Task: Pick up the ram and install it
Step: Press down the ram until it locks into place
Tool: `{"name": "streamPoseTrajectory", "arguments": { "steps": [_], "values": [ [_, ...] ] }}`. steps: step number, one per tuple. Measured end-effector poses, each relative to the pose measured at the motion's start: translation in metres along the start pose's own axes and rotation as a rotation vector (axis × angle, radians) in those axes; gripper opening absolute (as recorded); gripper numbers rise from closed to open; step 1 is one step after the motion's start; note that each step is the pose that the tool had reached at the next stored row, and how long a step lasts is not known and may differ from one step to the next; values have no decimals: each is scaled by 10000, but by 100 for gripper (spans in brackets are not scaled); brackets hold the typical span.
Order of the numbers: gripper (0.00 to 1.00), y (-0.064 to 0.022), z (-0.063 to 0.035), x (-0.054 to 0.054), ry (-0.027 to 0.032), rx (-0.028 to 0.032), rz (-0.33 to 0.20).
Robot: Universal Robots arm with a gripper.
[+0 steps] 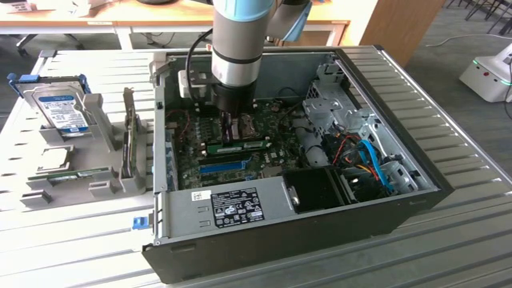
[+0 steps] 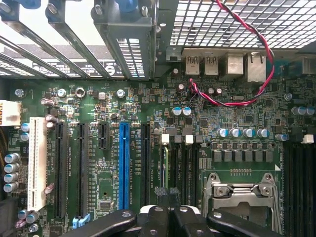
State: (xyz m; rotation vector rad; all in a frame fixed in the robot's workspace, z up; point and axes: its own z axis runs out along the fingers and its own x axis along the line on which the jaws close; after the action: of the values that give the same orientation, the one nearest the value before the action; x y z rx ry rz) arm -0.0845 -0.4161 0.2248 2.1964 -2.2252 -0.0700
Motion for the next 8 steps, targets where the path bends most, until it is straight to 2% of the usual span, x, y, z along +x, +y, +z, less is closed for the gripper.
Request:
{"name": "streamPoseTrajectory", "arguments": {
  "steps": [8],
  "values": [
    [11,0,7,0,1,1,0]
  ]
}}
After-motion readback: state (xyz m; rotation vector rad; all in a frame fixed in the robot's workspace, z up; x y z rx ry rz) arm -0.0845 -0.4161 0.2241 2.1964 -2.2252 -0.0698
